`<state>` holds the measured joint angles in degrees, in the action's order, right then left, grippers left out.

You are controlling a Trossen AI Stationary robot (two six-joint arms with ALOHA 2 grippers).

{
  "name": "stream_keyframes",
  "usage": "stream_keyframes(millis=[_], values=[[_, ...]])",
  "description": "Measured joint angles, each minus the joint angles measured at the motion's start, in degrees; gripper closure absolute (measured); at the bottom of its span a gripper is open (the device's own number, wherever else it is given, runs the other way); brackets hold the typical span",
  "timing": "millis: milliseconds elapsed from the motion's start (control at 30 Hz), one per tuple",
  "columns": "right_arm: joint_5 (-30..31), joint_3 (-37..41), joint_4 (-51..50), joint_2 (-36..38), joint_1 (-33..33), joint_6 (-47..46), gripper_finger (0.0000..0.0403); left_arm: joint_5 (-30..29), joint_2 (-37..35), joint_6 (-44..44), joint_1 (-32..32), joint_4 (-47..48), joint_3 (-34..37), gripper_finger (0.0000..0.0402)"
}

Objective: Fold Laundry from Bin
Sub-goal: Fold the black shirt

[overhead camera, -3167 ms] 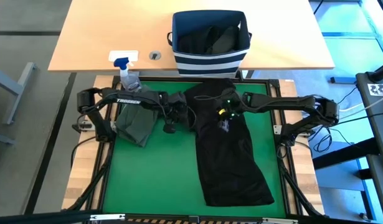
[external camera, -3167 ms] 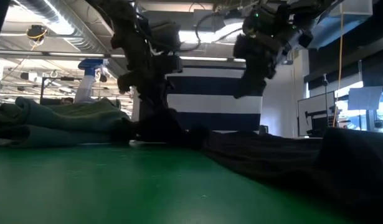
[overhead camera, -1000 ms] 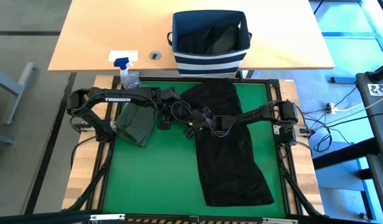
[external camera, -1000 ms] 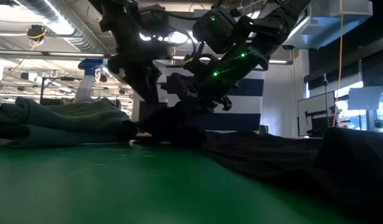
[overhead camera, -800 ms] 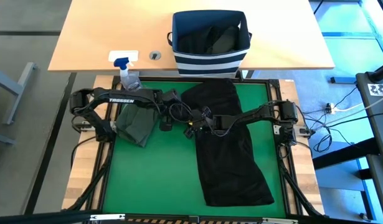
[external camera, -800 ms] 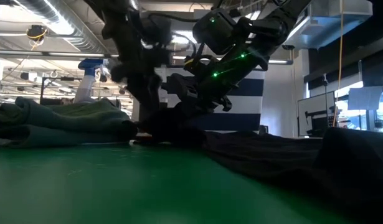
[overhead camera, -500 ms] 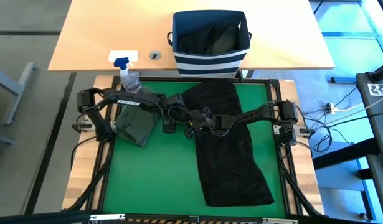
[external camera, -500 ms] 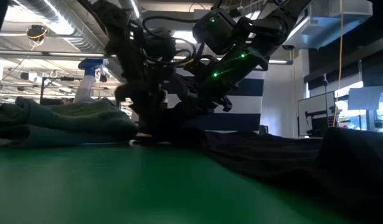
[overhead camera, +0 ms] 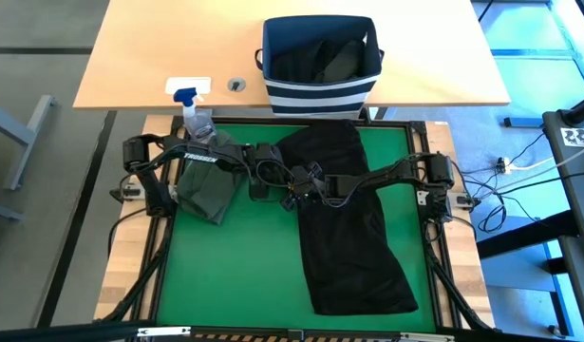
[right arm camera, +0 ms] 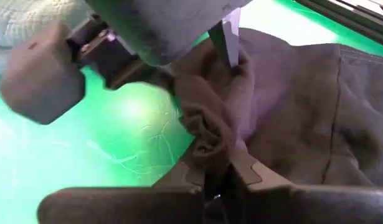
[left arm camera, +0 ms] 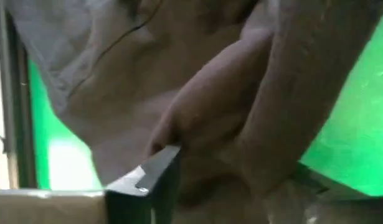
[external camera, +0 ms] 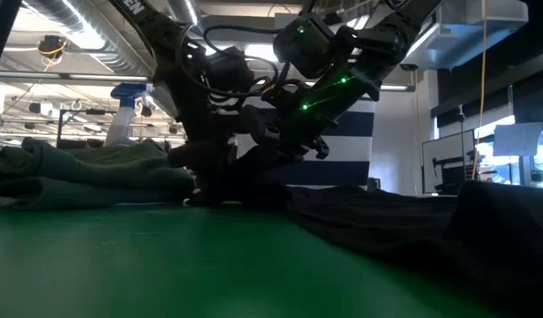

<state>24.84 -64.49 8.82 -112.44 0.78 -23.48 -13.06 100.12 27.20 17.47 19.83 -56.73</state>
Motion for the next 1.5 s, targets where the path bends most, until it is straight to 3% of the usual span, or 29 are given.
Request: stream_keyframes(millis=[233,300,733,1200,1500], values=[[-0.05,0.0,0.17,0.0,-0.89,-1.06,0.0389,-2.95,-0.01,7.26,0.0,0.73,-0.02,0.0369],[-0.09,0.0,0.11,0.0,-1.4,-2.21,0.0386,-2.97,-0.41,8.35,0.0,1.7,-0.51,0.0391],[1.42,0.04,-0.39,3.58,-3.77,-8.05,0.0381,-2.07,-4.09,12.42,0.04,6.79,-9.8,0.0399],[3.19,0.02,-7.36,10.91,-1.4,-11.35,0.038,1.16,-4.17,14.08,2.05,4.96,-13.68,0.0399],[6.0,3.28,-7.24,10.93,-1.57,-23.23,0.0378,9.8,-2.88,20.0,2.38,-1.17,-13.73,0.04]])
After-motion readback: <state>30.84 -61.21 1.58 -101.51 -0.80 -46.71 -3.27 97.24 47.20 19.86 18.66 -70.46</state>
